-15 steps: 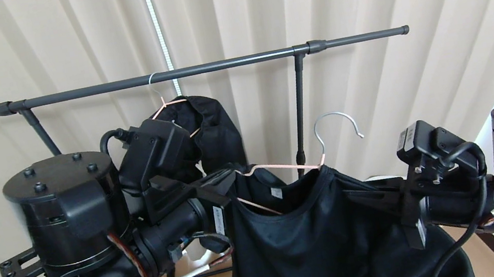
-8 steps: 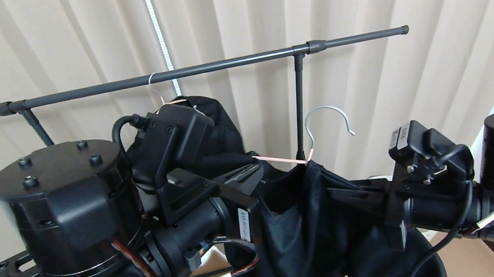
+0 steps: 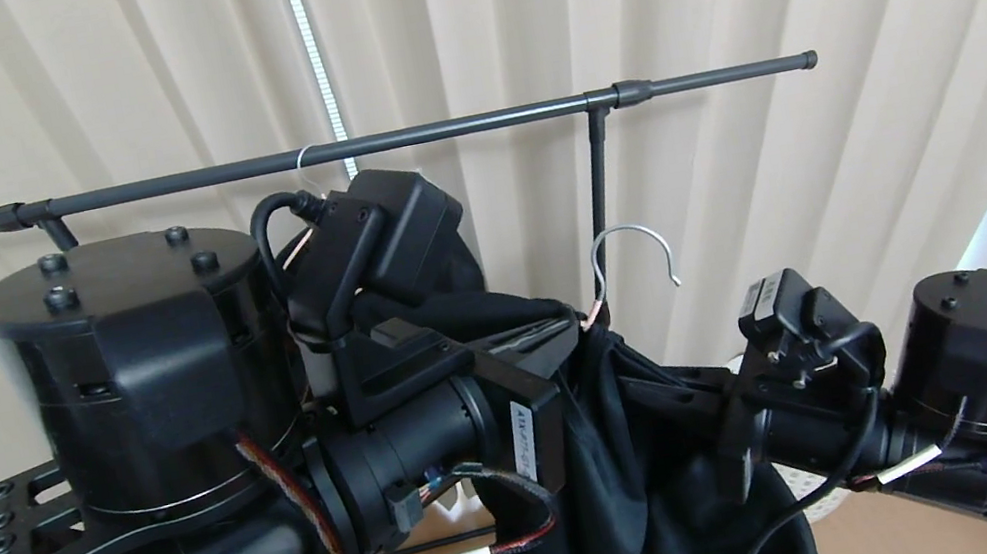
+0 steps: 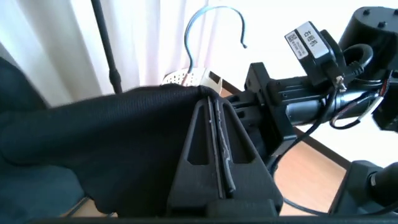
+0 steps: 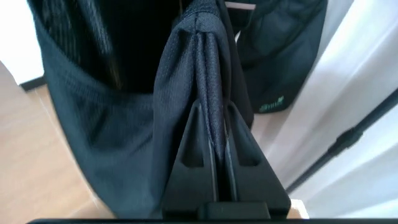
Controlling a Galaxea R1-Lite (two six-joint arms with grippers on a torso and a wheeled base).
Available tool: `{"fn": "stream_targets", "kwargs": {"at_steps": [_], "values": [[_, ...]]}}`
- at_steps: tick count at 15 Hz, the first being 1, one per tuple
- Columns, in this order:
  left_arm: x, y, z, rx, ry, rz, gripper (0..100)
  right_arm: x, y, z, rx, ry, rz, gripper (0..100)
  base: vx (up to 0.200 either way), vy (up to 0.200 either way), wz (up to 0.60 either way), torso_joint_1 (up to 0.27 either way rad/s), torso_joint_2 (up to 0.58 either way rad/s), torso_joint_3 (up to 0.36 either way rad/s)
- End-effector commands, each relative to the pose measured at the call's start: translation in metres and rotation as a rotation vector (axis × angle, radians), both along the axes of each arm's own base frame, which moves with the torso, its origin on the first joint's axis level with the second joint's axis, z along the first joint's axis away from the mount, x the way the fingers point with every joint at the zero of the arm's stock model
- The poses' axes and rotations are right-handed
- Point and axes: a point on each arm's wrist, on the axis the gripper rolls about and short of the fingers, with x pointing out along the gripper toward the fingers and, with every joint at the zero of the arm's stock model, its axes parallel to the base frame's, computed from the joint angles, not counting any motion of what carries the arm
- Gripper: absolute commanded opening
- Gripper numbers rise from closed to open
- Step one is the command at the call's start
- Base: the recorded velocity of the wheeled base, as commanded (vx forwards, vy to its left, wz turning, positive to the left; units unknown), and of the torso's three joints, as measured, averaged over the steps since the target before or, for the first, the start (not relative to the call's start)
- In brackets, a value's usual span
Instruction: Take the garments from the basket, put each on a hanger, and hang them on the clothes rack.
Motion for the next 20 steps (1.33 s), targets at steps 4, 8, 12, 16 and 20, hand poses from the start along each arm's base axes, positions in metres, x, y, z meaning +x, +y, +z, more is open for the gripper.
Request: {"fn": "stream_targets", "kwargs": {"at_steps": [4,8,12,16,20], "values": [[0.013,0.013,-0.013,0.041,0.025,0.063,0,-0.002,-0.002,-0.002,0.008,-0.005,0.001,0,0.0,0.0,0.0,0.0,0.0,0.0],[0.016,0.019,-0.023,0.099,0.012,0.075,0,-0.008,-0.006,0.004,0.021,-0.02,0.004,0,0.0,0.0,0.0,0.0,0.0,0.0],[0.017,0.018,-0.025,0.105,0.016,0.076,100,-0.011,-0.008,0.005,0.022,-0.021,0.007,0,0.0,0.0,0.0,0.0,0.0,0.0],[0.019,0.063,-0.026,0.093,0.019,0.176,100,-0.006,-0.013,0.004,0.019,-0.016,-0.016,0,0.0,0.0,0.0,0.0,0.0,0.0],[0.032,0.145,-0.027,0.015,0.028,0.129,100,-0.008,-0.024,0.001,0.017,0.003,0.051,0,0.0,0.0,0.0,0.0,0.0,0.0]]}}
